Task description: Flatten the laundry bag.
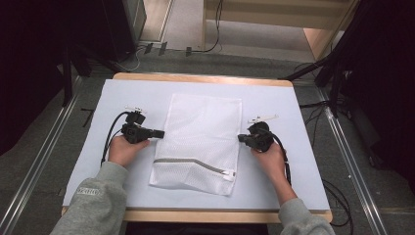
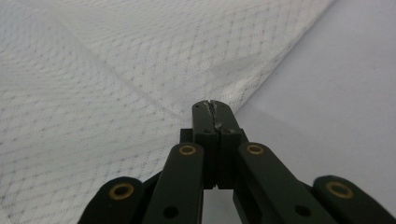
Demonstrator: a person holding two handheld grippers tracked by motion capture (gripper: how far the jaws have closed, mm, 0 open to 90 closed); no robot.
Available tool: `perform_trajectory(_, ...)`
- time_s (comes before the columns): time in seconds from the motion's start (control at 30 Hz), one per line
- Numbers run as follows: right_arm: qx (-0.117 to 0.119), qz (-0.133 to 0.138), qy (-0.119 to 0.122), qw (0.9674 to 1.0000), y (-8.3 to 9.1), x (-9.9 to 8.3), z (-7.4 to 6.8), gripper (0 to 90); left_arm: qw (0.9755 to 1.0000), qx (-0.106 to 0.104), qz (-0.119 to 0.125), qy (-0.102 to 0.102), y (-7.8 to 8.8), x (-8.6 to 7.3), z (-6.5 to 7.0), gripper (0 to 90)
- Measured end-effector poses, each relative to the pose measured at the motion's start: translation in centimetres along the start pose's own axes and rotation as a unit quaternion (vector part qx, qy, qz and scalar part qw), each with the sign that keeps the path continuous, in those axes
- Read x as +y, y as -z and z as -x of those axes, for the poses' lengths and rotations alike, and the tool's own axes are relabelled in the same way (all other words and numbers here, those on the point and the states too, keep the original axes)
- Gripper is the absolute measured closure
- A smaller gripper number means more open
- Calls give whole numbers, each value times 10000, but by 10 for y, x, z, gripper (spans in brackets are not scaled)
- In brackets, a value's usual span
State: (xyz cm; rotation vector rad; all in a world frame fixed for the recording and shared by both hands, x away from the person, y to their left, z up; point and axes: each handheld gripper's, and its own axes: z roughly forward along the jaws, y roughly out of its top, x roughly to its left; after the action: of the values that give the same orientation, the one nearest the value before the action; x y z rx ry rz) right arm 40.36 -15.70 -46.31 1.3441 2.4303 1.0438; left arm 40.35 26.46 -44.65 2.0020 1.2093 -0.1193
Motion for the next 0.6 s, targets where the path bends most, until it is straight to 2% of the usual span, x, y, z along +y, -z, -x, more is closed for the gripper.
perform_trajectory(0.07,-8,14,-16,10000,-3,5,5,900,10000,-23,-14,16,0,-4,3,900)
perform_trajectory(0.2,3,66,-20,10000,-13,15,14,900,10000,90,30,17,1,-7,6,900)
perform_trajectory(0.3,-2,39,6,10000,-21,22,17,900,9996,216,140,84,3,-5,-1,900)
perform_trajectory(0.4,-99,132,51,9999,-26,24,17,900,9985,492,202,113,0,1,-10,900)
perform_trajectory(0.53,-124,116,38,9998,-23,24,15,866,9981,543,202,200,-4,4,-18,891)
perform_trajectory(0.6,-62,181,3,9998,-16,23,12,843,9980,586,170,161,-1,4,-18,832)
